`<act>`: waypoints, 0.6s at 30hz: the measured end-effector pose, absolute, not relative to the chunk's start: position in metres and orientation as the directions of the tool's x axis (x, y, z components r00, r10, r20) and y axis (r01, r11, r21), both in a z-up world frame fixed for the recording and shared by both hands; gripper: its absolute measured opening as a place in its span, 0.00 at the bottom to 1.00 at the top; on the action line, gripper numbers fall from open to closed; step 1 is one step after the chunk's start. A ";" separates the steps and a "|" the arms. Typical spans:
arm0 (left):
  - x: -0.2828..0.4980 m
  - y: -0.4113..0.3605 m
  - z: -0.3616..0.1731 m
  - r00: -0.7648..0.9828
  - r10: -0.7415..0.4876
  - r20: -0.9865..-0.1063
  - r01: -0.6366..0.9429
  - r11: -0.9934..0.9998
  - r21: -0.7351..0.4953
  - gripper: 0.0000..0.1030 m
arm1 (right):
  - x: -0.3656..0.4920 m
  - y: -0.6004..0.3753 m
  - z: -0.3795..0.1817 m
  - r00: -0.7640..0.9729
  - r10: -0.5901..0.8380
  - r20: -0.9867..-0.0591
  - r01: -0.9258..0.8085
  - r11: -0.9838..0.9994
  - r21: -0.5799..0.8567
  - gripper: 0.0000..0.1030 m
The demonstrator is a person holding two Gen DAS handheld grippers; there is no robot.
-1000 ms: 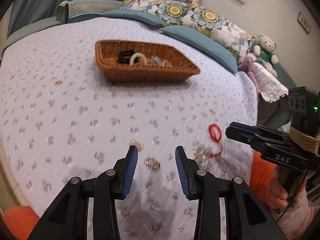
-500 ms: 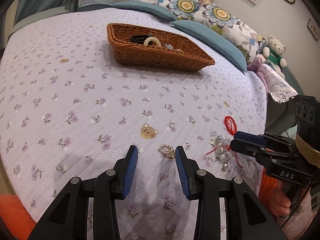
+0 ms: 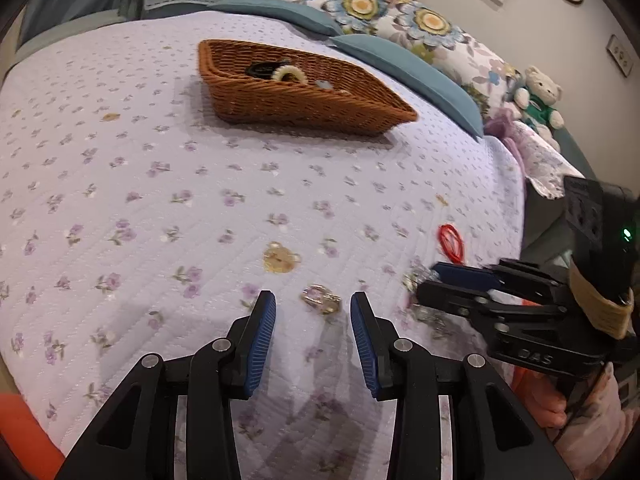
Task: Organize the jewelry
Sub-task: 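Grasp the silver charm chain with the right tool while the left tool grasps a gold ring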
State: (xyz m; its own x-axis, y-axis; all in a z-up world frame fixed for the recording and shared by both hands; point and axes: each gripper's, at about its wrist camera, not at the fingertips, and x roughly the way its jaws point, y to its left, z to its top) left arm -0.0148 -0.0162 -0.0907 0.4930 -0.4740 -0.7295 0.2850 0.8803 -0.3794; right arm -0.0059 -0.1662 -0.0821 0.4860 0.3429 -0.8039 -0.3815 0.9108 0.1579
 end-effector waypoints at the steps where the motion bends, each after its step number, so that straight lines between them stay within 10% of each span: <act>1: -0.016 -0.019 -0.091 0.485 -0.482 -0.730 0.302 0.875 -0.377 0.39 | -0.005 -0.164 -0.083 0.489 0.338 -0.804 -0.382 0.912 0.151 0.26; 3: -0.017 -0.026 -0.091 0.482 -0.469 -0.740 0.318 0.881 -0.351 0.39 | -0.004 -0.163 -0.084 0.489 0.335 -0.806 -0.382 0.912 0.147 0.12; 18: -0.003 -0.041 -0.094 0.497 -0.378 -0.781 0.309 0.918 -0.249 0.32 | -0.003 -0.186 -0.067 0.526 0.451 -0.721 -0.362 0.886 0.290 0.11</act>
